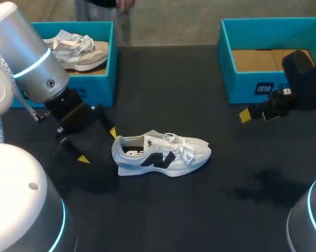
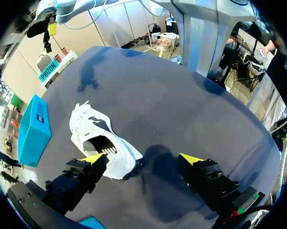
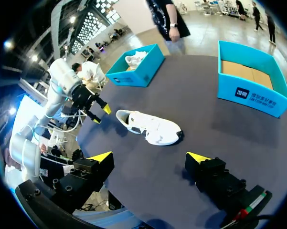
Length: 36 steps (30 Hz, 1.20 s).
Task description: Take the shoe out of the shoebox, open the shoe tongue, remove and reinsert the insole, then place the shoe into the shoebox
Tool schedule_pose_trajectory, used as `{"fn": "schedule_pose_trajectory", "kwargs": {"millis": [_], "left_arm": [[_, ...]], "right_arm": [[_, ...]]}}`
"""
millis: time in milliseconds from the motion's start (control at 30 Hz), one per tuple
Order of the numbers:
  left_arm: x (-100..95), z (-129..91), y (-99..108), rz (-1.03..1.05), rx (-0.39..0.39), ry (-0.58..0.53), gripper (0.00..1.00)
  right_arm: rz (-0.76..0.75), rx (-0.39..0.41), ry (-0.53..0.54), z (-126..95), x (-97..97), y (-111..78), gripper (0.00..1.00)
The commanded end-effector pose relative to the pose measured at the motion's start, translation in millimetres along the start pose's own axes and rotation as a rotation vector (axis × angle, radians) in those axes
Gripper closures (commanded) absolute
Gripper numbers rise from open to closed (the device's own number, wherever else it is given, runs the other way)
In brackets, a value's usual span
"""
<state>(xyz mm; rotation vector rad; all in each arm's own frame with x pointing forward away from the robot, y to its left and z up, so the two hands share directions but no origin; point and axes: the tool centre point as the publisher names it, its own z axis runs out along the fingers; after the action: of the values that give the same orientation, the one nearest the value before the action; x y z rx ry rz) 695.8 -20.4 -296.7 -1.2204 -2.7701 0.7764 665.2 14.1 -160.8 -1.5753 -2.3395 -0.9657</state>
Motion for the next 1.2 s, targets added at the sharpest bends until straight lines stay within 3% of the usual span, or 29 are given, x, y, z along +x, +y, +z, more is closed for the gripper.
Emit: {"fn": "schedule_pose_trajectory", "kwargs": {"millis": [33, 300, 467, 733, 967, 1200], "left_arm": [[-2.0, 6, -5, -0.099, 0.085, -0.035, 0.0], [1.2, 13, 1, -0.355, 0.181, -0.114, 0.0], [0.1, 6, 11, -0.521, 0.287, -0.258, 0.0], [-0.5, -1, 28, -0.642, 0.356, -0.344, 0.0], [-2.6, 14, 38, -0.756, 0.475, -0.372, 0.0], [-4.8, 34, 49, -0.769, 0.497, -0.389, 0.0]], "right_arm": [[0.001, 0.001, -0.001, 2, -0.2, 0.5, 0.0], [0.001, 0.001, -0.001, 2, -0.2, 0.5, 0.0], [0.001, 0.001, -0.001, 2, -0.2, 0.5, 0.0], [0.001, 0.001, -0.001, 2, -0.2, 0.5, 0.0], [0.001, 0.001, -0.001, 2, -0.2, 0.5, 0.0], [0.001, 0.001, -0.001, 2, -0.2, 0.5, 0.0]]}}
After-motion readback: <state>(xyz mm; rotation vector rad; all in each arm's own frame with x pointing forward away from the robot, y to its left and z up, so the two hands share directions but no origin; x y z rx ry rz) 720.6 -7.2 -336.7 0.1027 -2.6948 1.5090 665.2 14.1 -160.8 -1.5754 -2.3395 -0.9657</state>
